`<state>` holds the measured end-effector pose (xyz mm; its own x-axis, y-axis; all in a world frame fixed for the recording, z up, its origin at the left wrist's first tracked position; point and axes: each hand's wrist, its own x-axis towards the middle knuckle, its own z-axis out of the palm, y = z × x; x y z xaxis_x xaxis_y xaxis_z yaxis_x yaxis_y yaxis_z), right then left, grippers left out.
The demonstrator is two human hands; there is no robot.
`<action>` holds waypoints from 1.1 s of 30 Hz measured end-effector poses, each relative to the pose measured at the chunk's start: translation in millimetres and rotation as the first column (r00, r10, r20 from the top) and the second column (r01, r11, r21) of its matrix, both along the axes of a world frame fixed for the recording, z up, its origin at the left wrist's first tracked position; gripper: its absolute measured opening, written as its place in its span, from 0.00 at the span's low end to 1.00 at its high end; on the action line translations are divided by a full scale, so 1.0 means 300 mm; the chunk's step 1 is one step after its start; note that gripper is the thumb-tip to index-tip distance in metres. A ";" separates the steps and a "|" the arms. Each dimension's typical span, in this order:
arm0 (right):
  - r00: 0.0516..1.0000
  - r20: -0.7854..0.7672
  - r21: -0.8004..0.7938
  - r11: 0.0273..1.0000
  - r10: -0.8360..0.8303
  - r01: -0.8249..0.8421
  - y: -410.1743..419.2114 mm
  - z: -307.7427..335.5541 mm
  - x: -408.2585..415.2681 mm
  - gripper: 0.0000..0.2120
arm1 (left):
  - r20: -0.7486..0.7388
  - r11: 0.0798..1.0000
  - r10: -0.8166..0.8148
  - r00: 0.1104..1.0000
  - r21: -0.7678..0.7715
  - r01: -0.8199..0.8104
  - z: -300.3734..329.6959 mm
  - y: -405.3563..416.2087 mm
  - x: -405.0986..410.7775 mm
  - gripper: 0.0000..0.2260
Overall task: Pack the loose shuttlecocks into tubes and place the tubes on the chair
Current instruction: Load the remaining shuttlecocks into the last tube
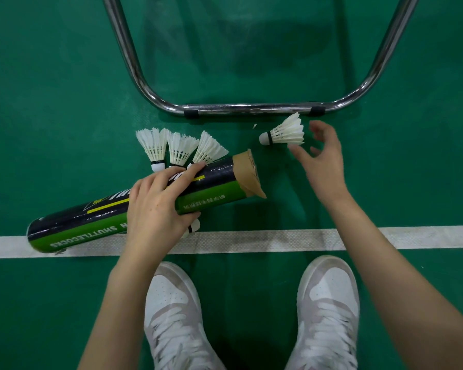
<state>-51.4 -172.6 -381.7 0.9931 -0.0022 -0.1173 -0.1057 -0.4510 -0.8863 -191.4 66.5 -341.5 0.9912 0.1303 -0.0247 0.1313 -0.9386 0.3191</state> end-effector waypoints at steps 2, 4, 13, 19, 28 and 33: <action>1.000 -0.020 -0.020 1.000 0.001 -0.002 0.013 -0.013 0.030 0.23 | -0.005 1.000 -0.006 1.000 0.004 0.006 0.001 -0.001 -0.001 0.41; 0.999 -0.033 -0.041 0.999 -0.006 0.004 0.022 -0.022 0.050 0.19 | -0.006 1.000 -0.009 1.000 0.003 0.009 0.001 -0.002 -0.002 0.41; 0.986 -0.146 -0.009 0.996 0.082 -0.084 0.024 -0.075 0.021 0.15 | -0.037 0.999 -0.008 0.999 -0.034 0.007 0.011 -0.006 -0.004 0.41; 0.992 -0.089 -0.075 0.993 0.085 -0.092 0.041 -0.076 0.026 0.08 | -0.081 0.998 -0.017 0.997 -0.065 0.012 0.021 -0.002 0.003 0.43; 0.997 -0.079 0.213 0.977 0.025 -0.008 -0.014 0.112 -0.109 0.05 | -0.072 0.997 -0.033 0.997 -0.074 0.028 0.021 0.003 0.004 0.40; 0.995 -0.085 0.346 0.938 0.041 -0.009 -0.007 0.205 -0.201 0.06 | -0.064 0.998 -0.023 0.998 -0.067 0.019 0.016 -0.009 0.000 0.38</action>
<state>-111.9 -174.6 -320.2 0.9776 0.0790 -0.1953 -0.1848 -0.1231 -0.9750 -191.4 63.9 -336.6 0.9897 0.1051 -0.0969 0.1340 -0.9184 0.3722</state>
